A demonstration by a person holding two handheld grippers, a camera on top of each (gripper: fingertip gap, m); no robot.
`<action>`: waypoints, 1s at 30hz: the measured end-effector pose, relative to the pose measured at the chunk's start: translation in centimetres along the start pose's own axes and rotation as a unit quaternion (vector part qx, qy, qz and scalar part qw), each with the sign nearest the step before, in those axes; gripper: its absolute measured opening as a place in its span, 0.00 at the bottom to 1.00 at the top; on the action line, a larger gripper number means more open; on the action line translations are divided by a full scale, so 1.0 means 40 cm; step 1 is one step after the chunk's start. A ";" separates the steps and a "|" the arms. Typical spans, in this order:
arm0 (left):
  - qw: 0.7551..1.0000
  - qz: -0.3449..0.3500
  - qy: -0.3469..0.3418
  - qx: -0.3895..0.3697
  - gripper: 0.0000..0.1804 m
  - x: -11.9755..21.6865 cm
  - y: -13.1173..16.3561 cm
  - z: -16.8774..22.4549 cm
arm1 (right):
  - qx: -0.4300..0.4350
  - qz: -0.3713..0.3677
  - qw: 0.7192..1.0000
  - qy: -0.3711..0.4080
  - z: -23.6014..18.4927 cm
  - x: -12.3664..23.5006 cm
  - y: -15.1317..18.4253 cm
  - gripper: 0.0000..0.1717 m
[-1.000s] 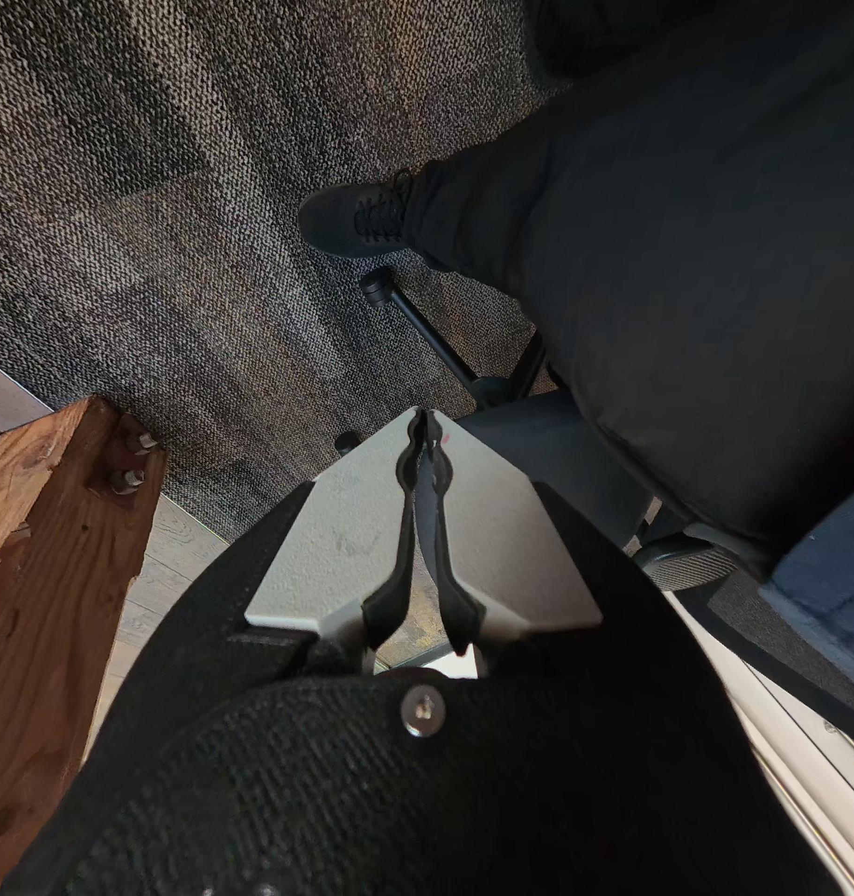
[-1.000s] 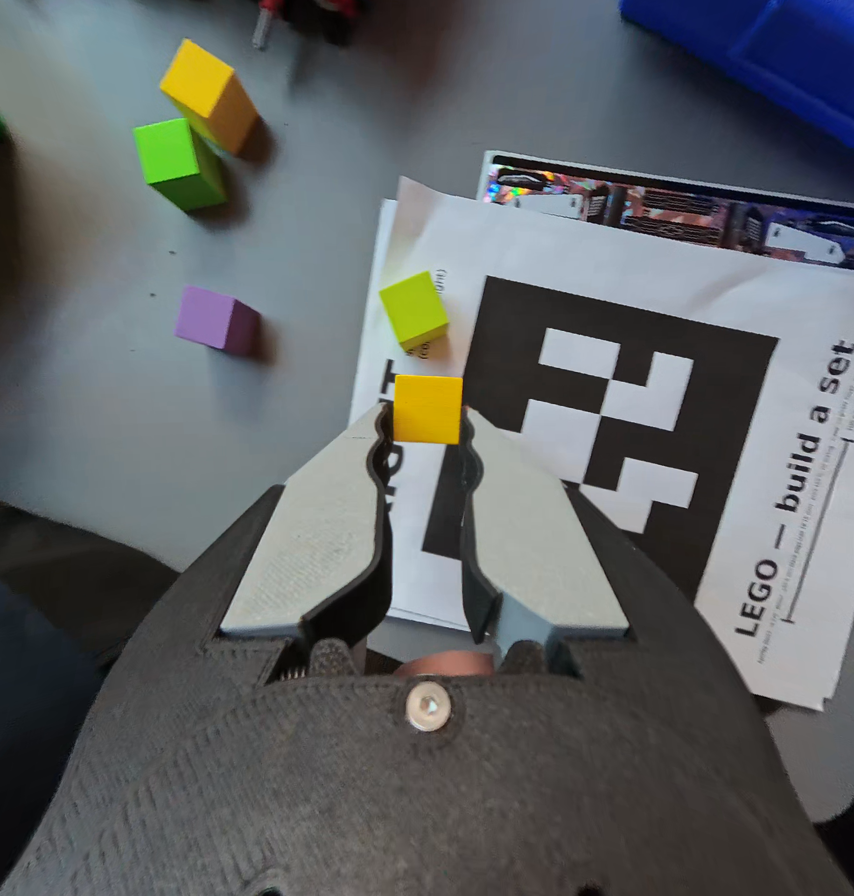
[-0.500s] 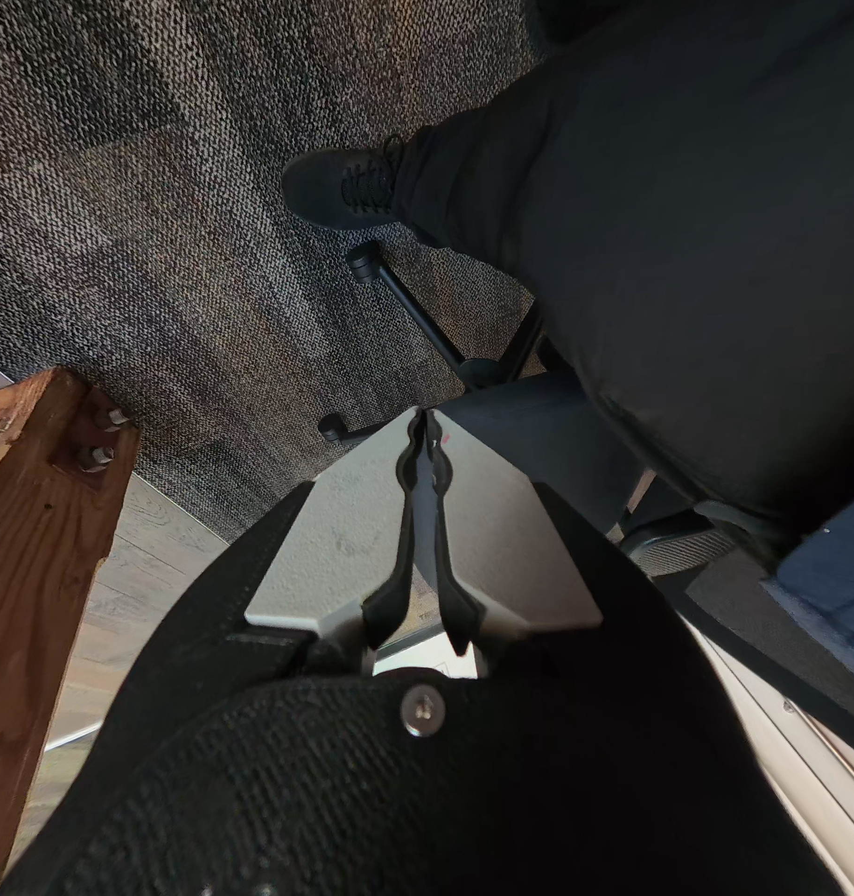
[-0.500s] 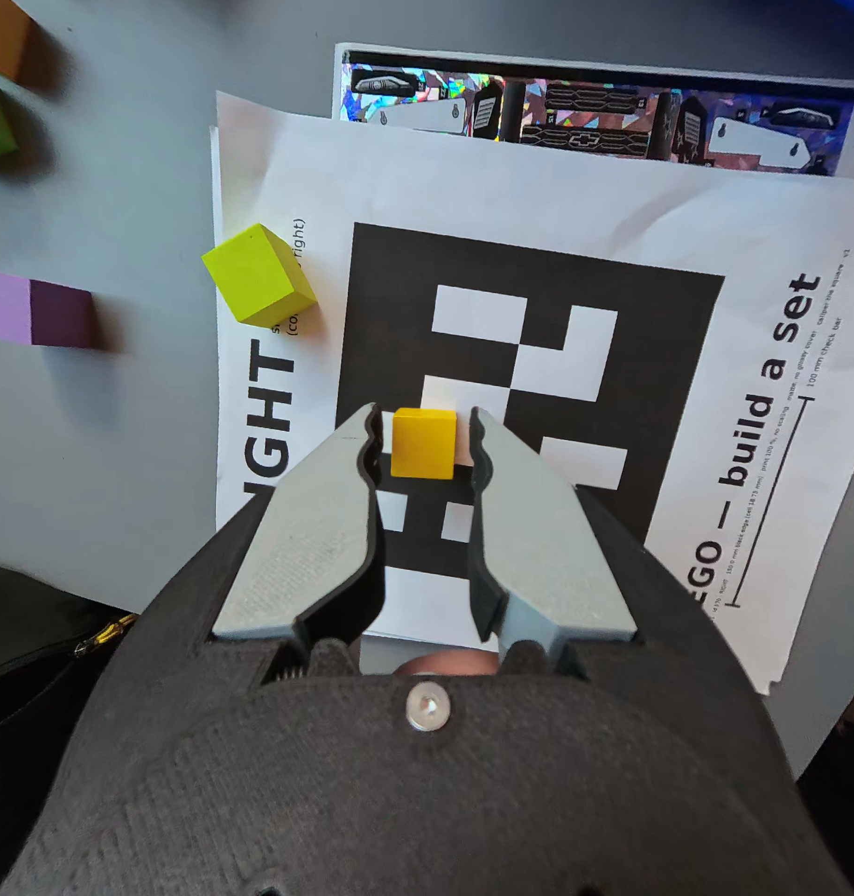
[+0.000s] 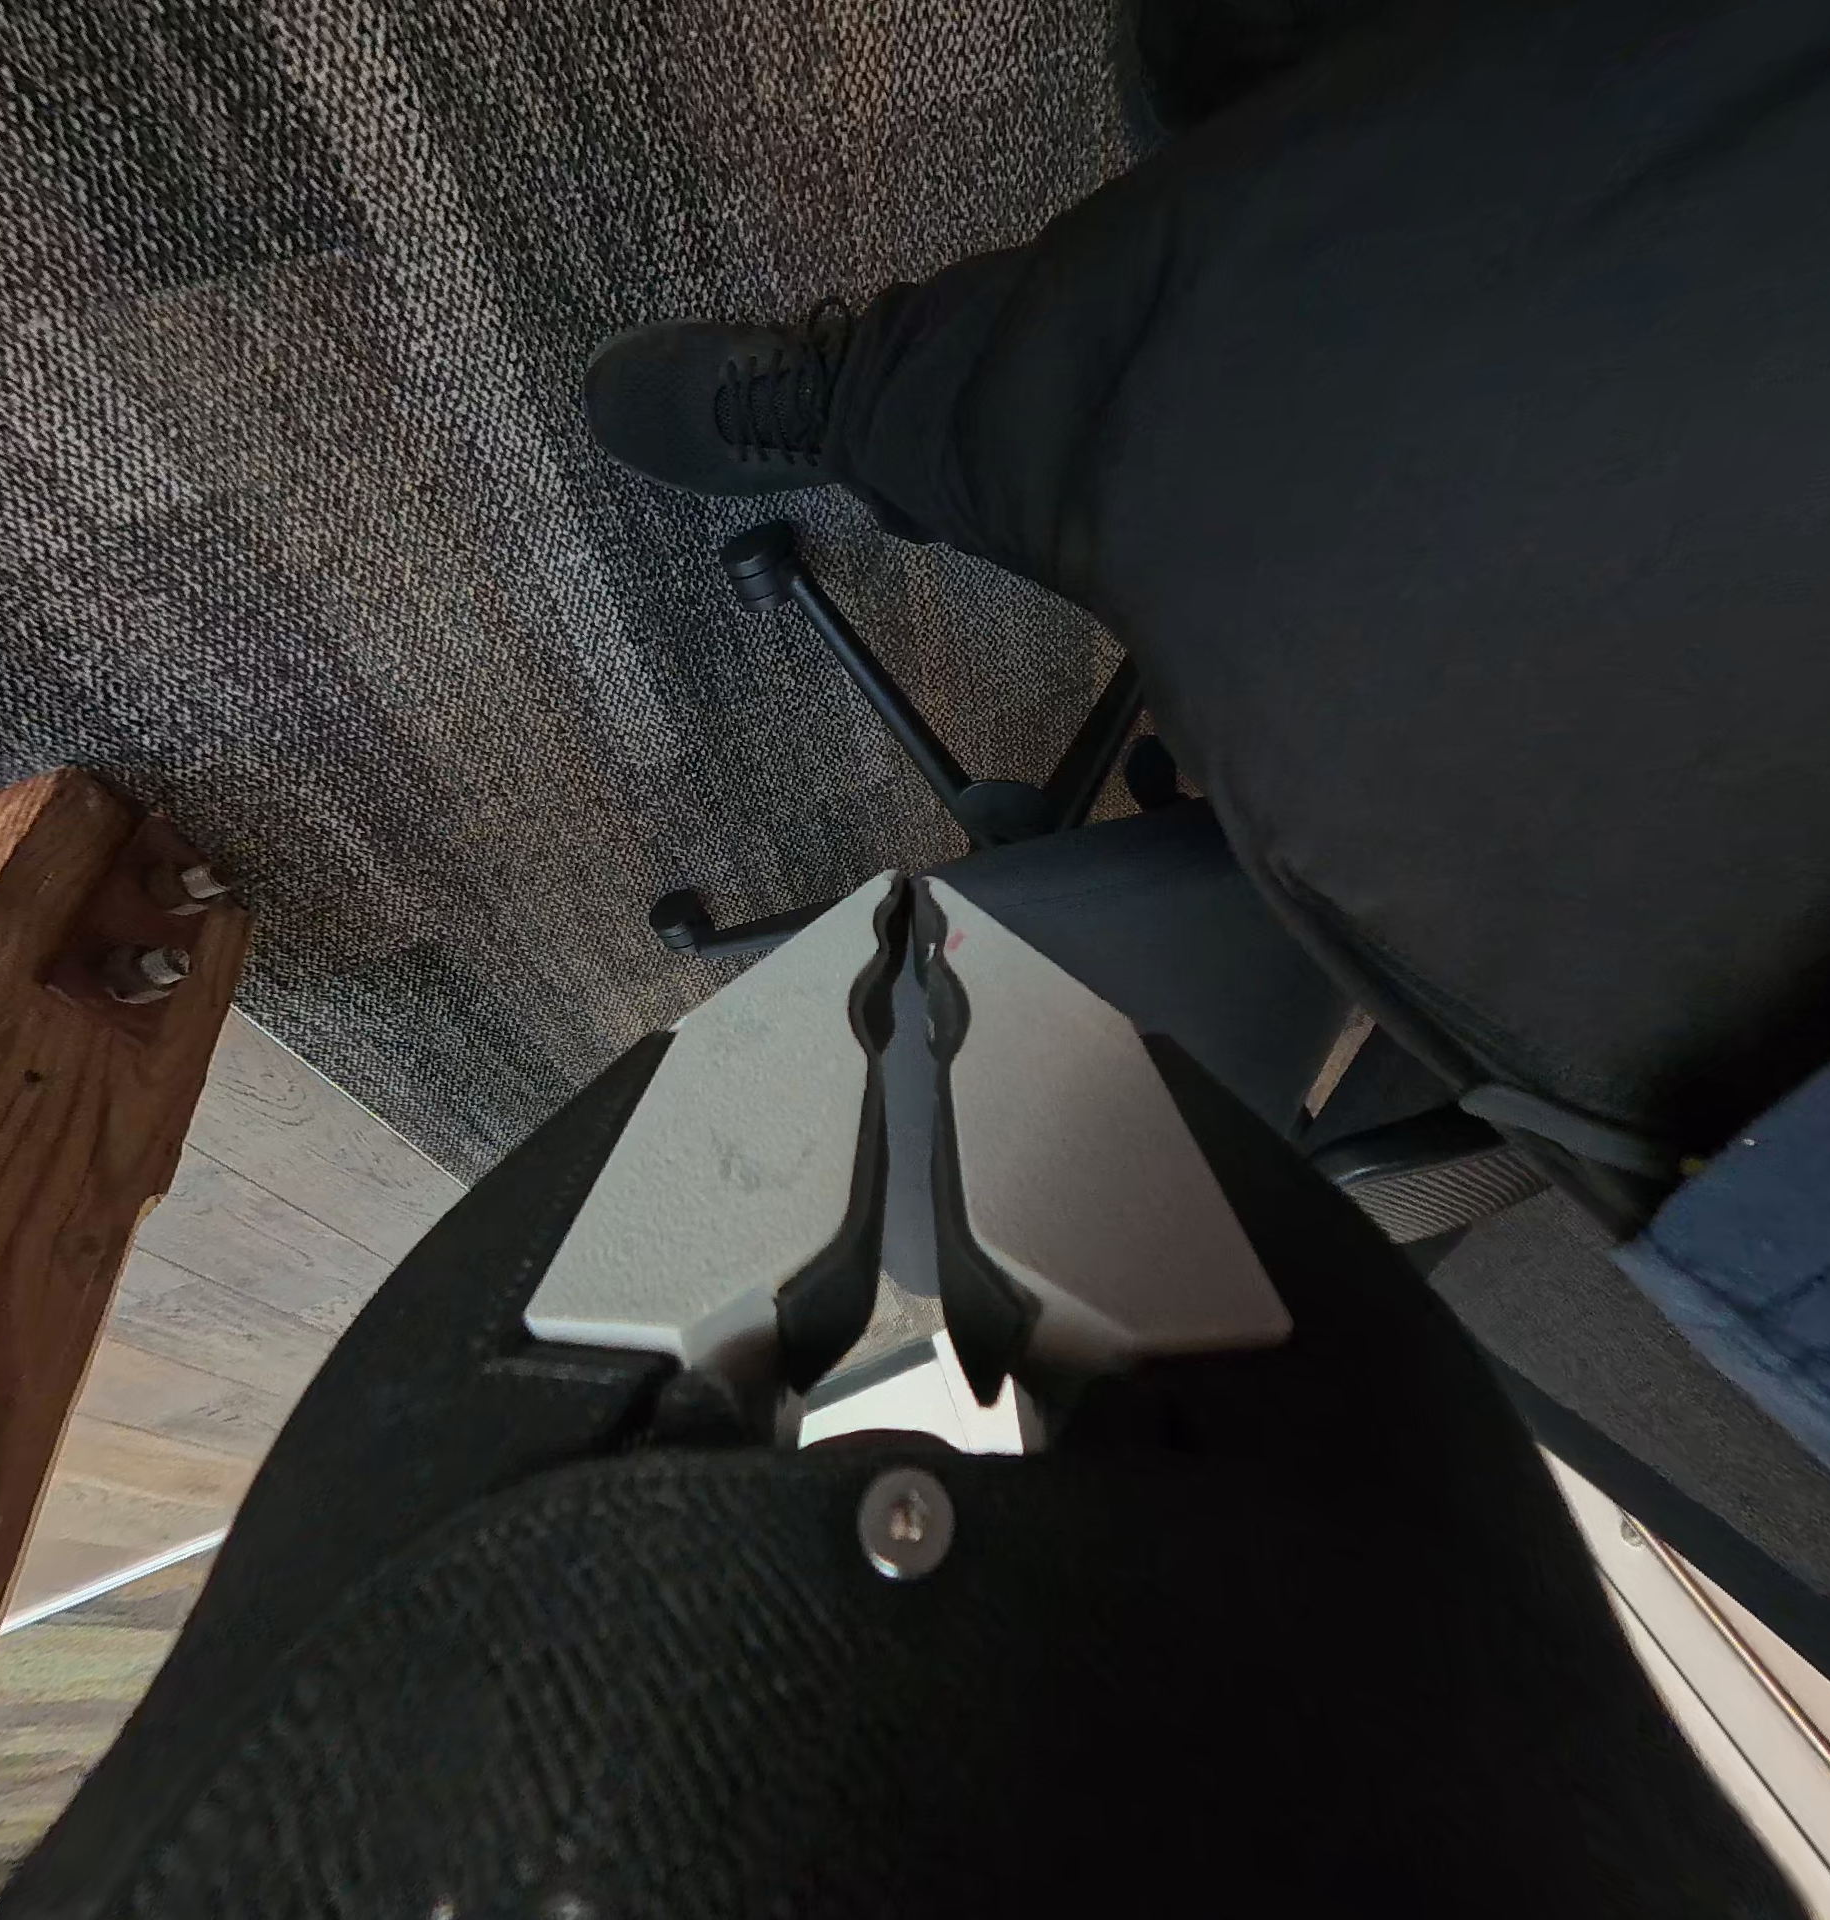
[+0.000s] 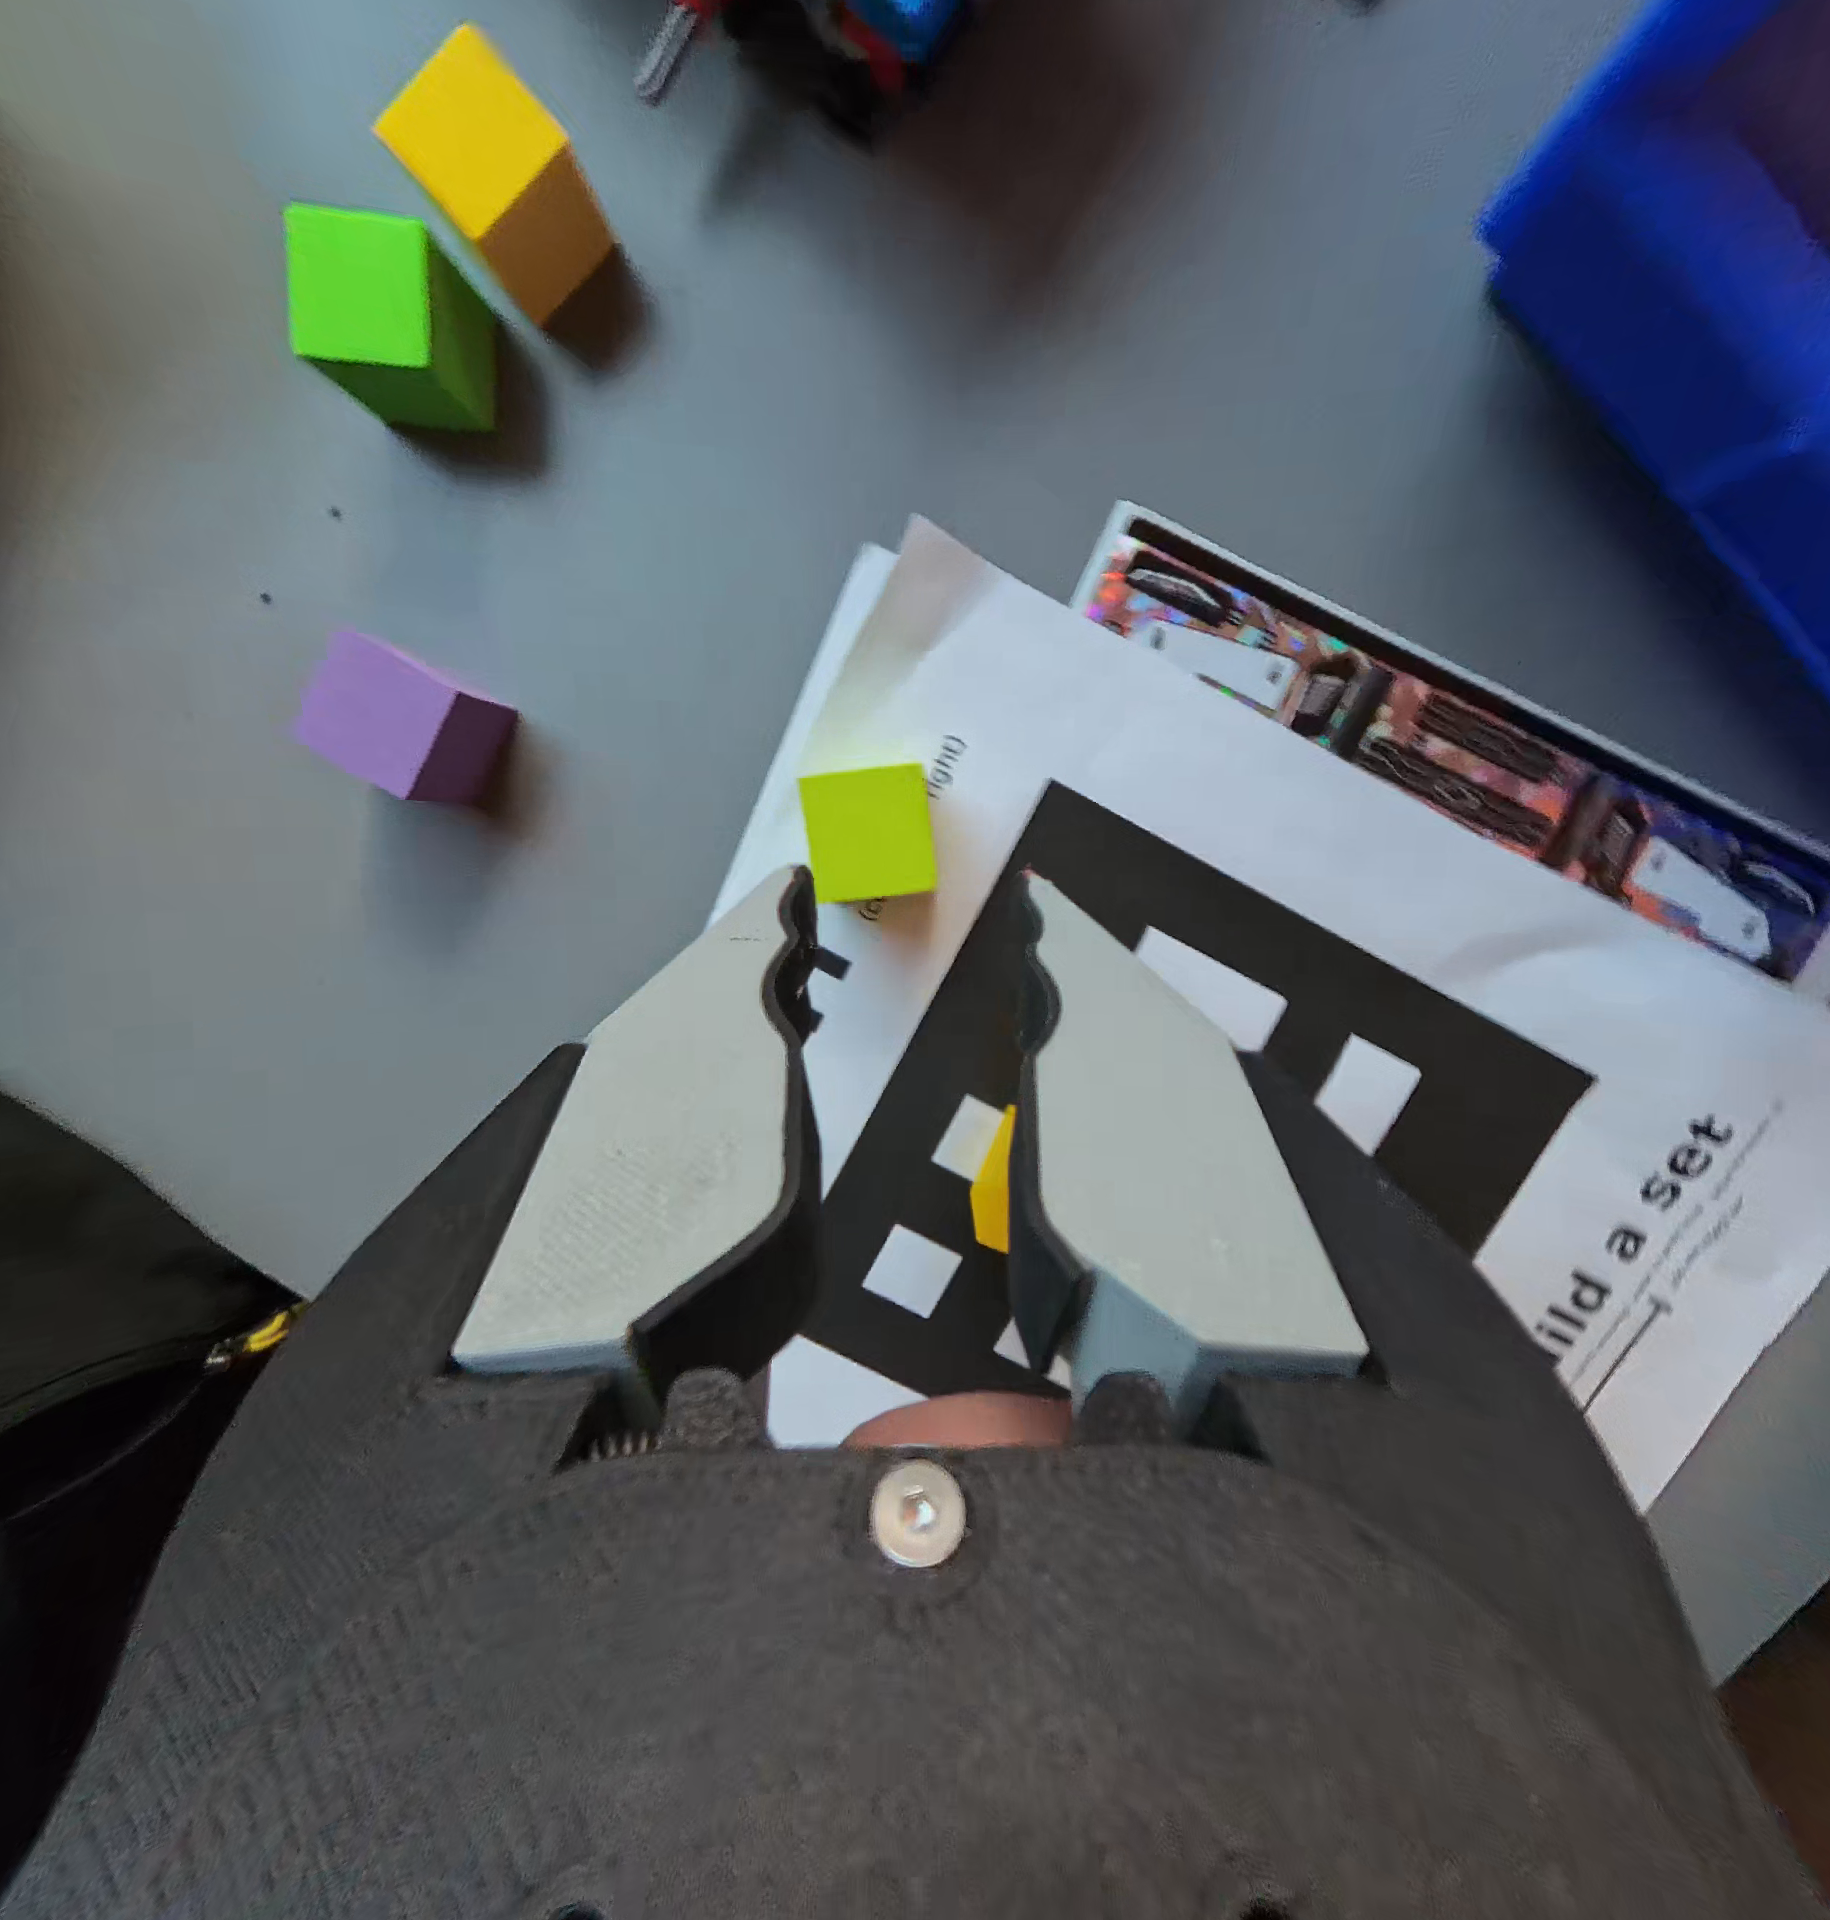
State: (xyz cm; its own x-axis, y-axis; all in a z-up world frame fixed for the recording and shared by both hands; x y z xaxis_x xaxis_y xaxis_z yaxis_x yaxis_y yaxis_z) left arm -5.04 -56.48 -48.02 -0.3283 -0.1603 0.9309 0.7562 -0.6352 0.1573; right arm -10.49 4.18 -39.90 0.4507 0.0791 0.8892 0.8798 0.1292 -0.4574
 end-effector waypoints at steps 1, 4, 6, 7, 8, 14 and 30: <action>1.000 0.002 0.000 0.001 0.00 0.001 -0.001 0.000 | 0.021 -0.011 1.000 -0.005 -0.009 -0.010 -0.007 0.21; 1.000 0.001 0.000 0.002 0.00 0.001 0.001 -0.001 | 0.068 -0.043 0.997 -0.008 -0.027 -0.045 -0.018 0.19; 1.000 0.000 0.000 0.001 0.00 0.001 0.002 -0.001 | 0.077 -0.061 0.995 -0.007 -0.031 -0.063 -0.020 0.16; 1.000 0.001 0.000 0.001 0.00 0.001 0.003 -0.001 | 0.079 -0.064 0.995 -0.007 -0.032 -0.068 -0.023 0.15; 1.000 0.002 0.000 0.002 0.00 0.001 0.004 -0.001 | 0.078 -0.065 0.995 -0.009 -0.031 -0.069 -0.026 0.14; 1.000 -0.002 0.003 0.004 0.00 -0.007 0.010 -0.002 | 0.031 -0.017 0.999 0.000 0.015 0.009 -0.046 0.14; 1.000 -0.002 0.005 -0.014 0.00 -0.004 -0.034 -0.012 | -0.077 -0.060 0.995 0.020 0.060 0.083 0.112 0.14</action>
State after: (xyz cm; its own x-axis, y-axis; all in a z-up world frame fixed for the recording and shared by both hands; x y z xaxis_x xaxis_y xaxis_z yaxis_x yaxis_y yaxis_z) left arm -6.27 -55.95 -48.54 -0.3364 -0.1654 0.9271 0.7386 -0.6571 0.1507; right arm -5.40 7.38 -39.03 0.3443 0.0321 0.9383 0.9388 -0.0175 -0.3439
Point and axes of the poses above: each gripper's, where its closed fingertips meet, x back along the fingers, y out of its underside, z = x × y across the jaws, the point moved 9 cm from there along x, back along the fingers, and after that the axes turned 2 degrees about z, right-handed, at the moved point
